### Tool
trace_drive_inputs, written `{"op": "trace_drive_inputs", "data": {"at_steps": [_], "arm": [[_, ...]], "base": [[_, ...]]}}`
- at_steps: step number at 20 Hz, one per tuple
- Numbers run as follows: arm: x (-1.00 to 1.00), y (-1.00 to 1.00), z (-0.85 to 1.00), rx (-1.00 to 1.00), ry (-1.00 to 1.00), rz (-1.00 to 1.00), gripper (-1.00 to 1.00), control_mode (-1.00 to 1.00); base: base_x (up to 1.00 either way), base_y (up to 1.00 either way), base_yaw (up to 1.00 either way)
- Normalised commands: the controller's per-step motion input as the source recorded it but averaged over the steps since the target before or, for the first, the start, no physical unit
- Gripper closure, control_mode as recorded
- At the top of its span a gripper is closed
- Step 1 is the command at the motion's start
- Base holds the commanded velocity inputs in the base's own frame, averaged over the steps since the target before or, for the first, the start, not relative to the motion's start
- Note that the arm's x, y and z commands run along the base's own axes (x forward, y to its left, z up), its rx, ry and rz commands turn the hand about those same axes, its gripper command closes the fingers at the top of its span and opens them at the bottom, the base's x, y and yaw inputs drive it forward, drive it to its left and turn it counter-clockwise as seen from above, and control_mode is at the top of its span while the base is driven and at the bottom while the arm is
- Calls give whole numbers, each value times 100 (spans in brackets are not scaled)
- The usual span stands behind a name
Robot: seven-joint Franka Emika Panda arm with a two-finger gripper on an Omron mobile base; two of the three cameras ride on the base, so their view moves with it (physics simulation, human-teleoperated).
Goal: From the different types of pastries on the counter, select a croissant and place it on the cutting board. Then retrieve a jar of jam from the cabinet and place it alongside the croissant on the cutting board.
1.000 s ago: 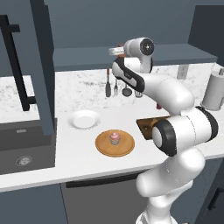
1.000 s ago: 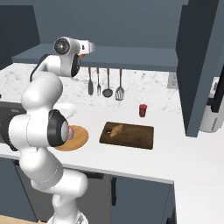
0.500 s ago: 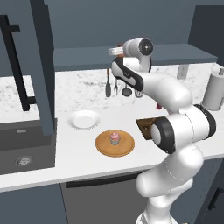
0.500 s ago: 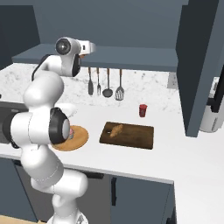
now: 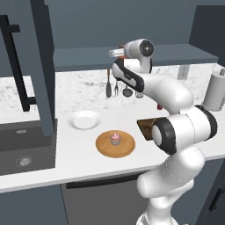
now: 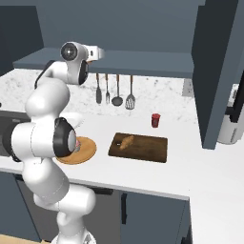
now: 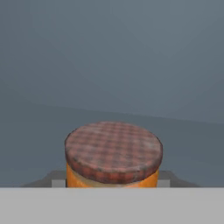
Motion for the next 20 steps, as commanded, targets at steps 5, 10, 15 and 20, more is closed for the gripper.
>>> {"op": "trace_drive_inputs", "data": {"at_steps": [5, 10, 15, 20], "arm": [[-7, 0, 3, 0, 0, 0, 100, -100], [-23, -6, 22, 2, 0, 0, 100, -100], [-37, 0, 23, 0, 0, 0, 100, -100], [-56, -4, 35, 2, -1, 0, 100, -100]], "base": [[0, 0, 0], [0, 0, 0], [0, 0, 0], [0, 0, 0]]}}
